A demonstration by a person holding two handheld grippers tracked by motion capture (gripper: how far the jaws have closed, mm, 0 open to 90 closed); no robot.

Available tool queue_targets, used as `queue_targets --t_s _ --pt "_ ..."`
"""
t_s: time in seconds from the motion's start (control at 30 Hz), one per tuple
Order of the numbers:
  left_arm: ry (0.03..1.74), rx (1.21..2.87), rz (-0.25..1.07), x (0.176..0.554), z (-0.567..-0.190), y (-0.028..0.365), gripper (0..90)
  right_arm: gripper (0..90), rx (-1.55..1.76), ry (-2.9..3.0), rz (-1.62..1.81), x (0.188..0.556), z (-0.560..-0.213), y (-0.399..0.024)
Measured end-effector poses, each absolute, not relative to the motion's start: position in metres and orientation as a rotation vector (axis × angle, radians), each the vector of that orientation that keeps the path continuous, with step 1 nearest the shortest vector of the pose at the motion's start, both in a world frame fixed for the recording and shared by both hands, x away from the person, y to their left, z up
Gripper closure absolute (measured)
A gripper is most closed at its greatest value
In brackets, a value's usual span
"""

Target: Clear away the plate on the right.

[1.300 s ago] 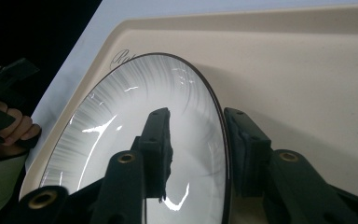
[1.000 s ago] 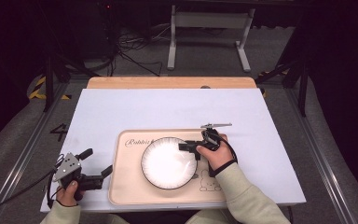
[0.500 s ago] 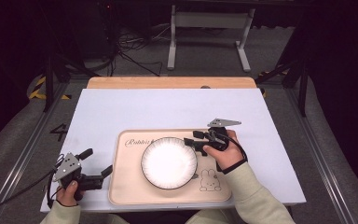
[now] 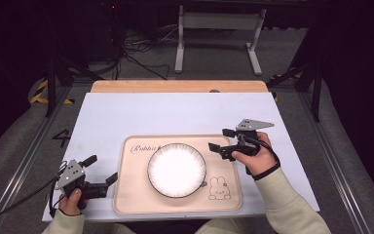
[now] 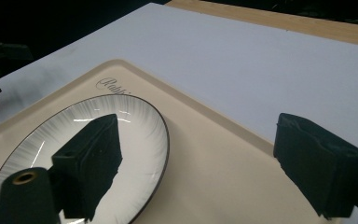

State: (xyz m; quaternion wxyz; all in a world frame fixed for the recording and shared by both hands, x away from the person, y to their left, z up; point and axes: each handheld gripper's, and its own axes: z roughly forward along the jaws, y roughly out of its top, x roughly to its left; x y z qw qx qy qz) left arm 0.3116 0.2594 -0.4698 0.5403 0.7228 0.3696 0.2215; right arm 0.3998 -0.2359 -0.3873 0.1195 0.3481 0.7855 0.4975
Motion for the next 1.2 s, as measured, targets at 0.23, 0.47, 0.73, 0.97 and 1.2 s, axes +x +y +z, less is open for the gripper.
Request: queue_targets --t_s 0.23,0.47,0.73,0.97,1.2 --pt "0.877 1.715 0.522 0.312 -0.47 0.259 0.4 6.6 1.019 2.243 1.472 0.394 -0.386 -0.258" --pt "0.879 1.716 0.523 0.312 -0.47 0.26 0.4 4.6 1.032 2.195 1.489 0.389 -0.39 -0.284" --pt "0.881 1.713 0.523 0.312 -0.47 0.26 0.4 4.6 1.051 2.15 1.451 0.381 -0.405 -0.306" --pt "0.878 1.716 0.524 0.312 -0.47 0.26 0.4 4.5 1.088 2.111 1.448 0.377 -0.422 -0.325" --pt "0.879 1.715 0.523 0.312 -0.47 0.26 0.4 4.4 1.104 2.077 1.456 0.374 -0.436 -0.336"
